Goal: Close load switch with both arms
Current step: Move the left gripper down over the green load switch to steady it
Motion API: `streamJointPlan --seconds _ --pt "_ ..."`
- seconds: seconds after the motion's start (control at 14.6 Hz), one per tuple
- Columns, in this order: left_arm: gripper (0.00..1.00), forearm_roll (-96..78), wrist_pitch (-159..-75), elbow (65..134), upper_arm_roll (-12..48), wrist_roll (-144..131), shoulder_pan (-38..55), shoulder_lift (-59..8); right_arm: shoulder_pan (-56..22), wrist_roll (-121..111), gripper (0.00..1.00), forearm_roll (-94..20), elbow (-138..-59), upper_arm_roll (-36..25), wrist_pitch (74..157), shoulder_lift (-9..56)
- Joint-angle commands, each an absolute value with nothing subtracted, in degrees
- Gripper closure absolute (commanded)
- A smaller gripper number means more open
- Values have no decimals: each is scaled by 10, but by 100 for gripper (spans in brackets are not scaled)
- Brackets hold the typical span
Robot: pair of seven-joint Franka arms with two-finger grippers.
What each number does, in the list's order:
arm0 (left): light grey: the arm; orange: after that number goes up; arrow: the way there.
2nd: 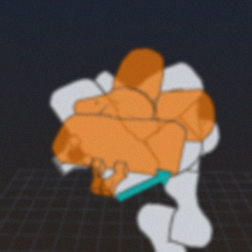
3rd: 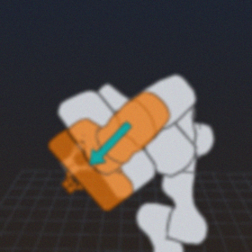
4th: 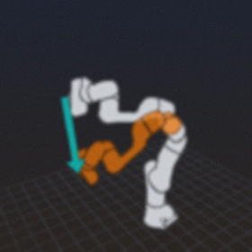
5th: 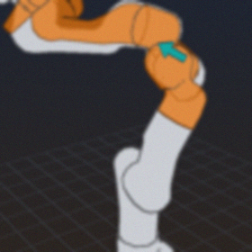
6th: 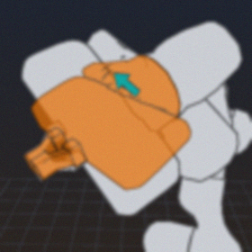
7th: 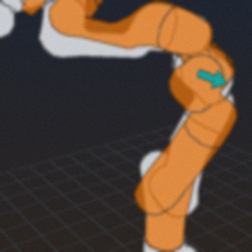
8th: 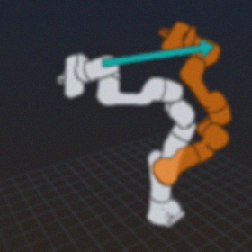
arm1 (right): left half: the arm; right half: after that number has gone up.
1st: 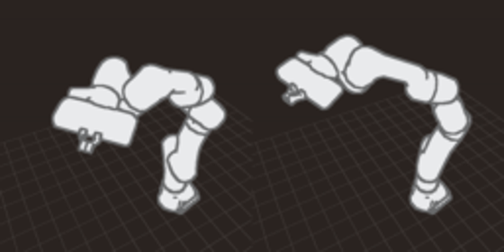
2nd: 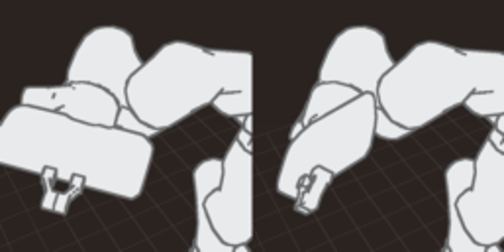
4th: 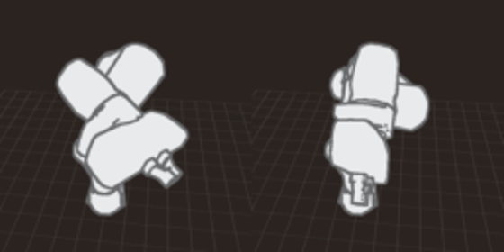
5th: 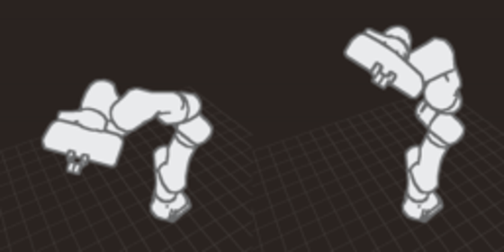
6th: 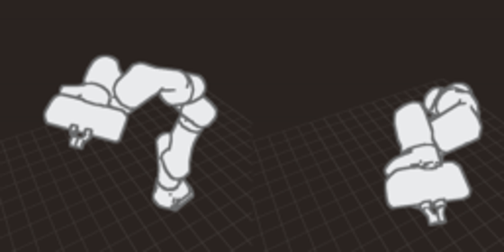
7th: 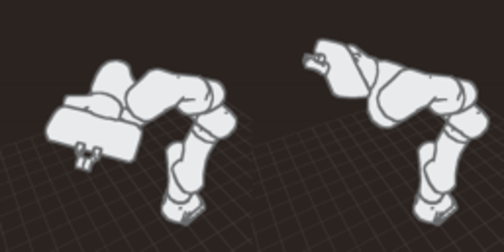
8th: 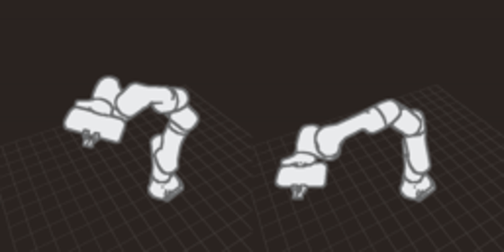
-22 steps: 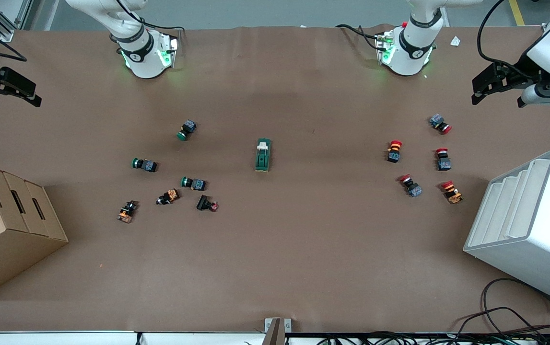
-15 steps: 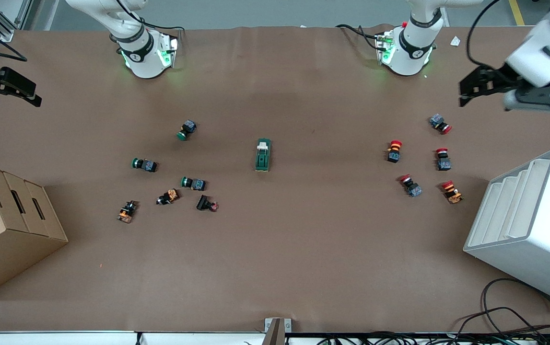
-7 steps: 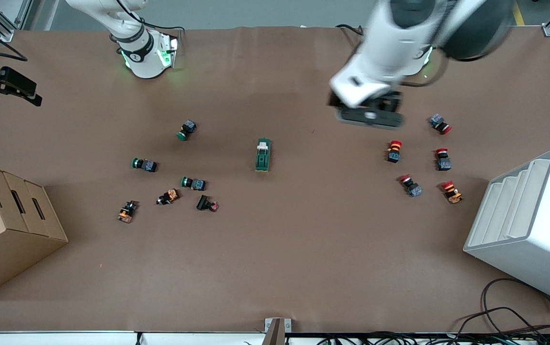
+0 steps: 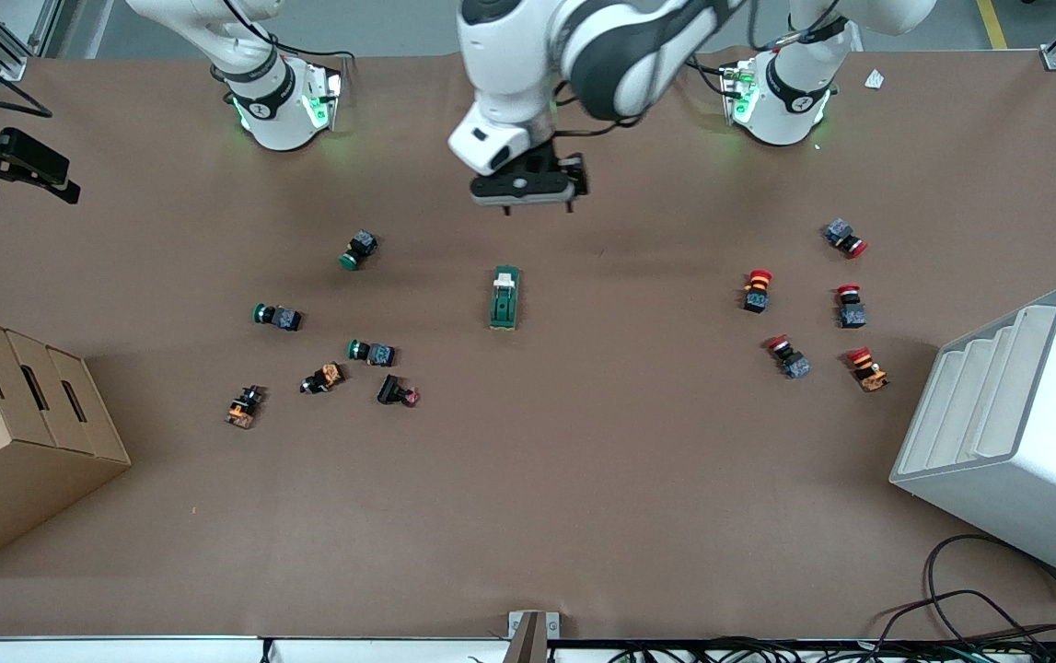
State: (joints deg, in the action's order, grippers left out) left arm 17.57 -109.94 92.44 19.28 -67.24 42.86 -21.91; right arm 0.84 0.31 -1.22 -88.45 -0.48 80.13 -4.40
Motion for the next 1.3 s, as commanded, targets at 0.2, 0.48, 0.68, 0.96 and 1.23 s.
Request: streamJointPlan --seconds 0.2,0.48,0.68,0.96,1.23 --pt "0 352 -1157 915 190 -905 508 -328 11 -4 0 -2 -896 -3 805 -61" --pt "0 515 -1186 916 190 -1119 539 -391 14 0 0 -1 -875 -3 805 -55" --pt "0 601 -1189 940 191 -1213 552 -412 44 -1 0 -3 -877 -4 809 -45" --pt "0 761 -1189 1031 191 -1353 562 -412 41 -3 0 -3 -870 -3 808 17" --pt "0 873 -1188 1051 191 -1458 563 -434 -15 138 0 -21 -914 2 828 17"
